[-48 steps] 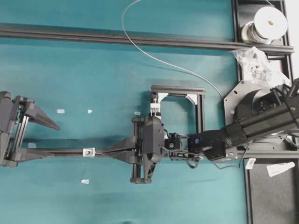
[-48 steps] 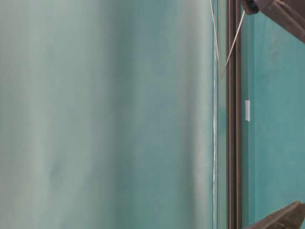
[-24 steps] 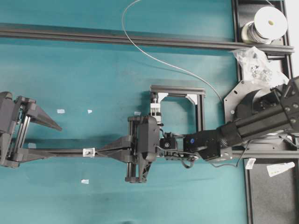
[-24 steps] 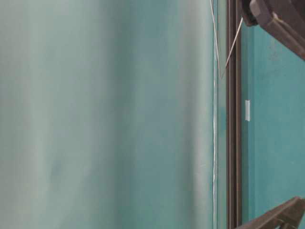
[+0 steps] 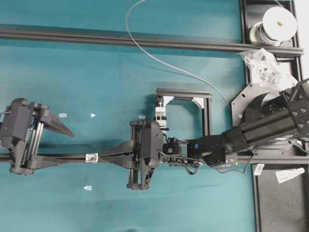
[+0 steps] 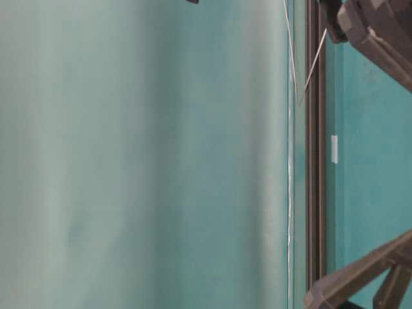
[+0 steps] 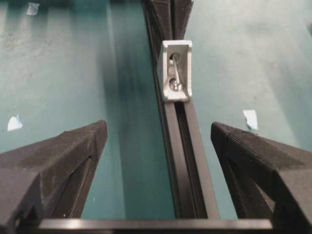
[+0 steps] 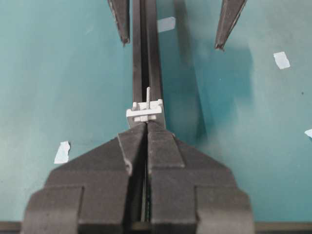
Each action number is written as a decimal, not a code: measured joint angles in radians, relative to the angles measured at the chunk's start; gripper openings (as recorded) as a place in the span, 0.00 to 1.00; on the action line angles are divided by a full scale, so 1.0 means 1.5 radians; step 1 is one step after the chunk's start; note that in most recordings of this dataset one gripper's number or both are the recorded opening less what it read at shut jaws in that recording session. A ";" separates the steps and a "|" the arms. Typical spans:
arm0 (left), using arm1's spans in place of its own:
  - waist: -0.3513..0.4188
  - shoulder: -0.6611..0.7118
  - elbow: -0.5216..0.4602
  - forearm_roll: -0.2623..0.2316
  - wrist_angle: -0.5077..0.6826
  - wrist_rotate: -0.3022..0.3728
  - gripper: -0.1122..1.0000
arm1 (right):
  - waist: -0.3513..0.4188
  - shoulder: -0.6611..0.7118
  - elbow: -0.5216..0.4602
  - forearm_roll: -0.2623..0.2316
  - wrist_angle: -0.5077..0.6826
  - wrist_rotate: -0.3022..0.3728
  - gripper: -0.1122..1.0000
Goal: Insert the wire through the hole in the metal fitting.
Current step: 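Bring the left gripper to the far side of the bracket, then grasp the protruding wire tip with the left gripper beyond the bracket, then open the right gripper and pull the wire through with the left gripper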
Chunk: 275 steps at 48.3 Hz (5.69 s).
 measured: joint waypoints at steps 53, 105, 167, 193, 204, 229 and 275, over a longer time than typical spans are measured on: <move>0.000 0.035 -0.098 -0.003 0.100 -0.053 0.38 | 0.000 0.003 0.000 0.000 0.000 -0.001 0.10; -0.004 0.035 -0.122 -0.004 0.173 -0.080 0.03 | -0.001 0.003 0.000 0.000 0.001 -0.001 0.10; -0.002 0.033 -0.129 -0.004 0.199 -0.085 0.02 | -0.005 0.003 -0.007 0.000 0.021 0.008 0.48; -0.003 0.024 -0.125 -0.004 0.218 -0.085 0.02 | -0.007 -0.036 0.008 0.000 0.016 0.003 0.95; -0.014 -0.020 -0.099 -0.004 0.261 -0.087 0.01 | -0.008 -0.038 0.015 0.000 0.016 0.003 0.95; -0.047 -0.126 -0.013 -0.004 0.280 -0.090 0.01 | -0.008 -0.038 0.020 0.000 0.016 0.004 0.95; -0.086 -0.245 0.102 -0.003 0.300 -0.147 0.01 | -0.008 -0.038 0.020 0.000 0.017 0.003 0.95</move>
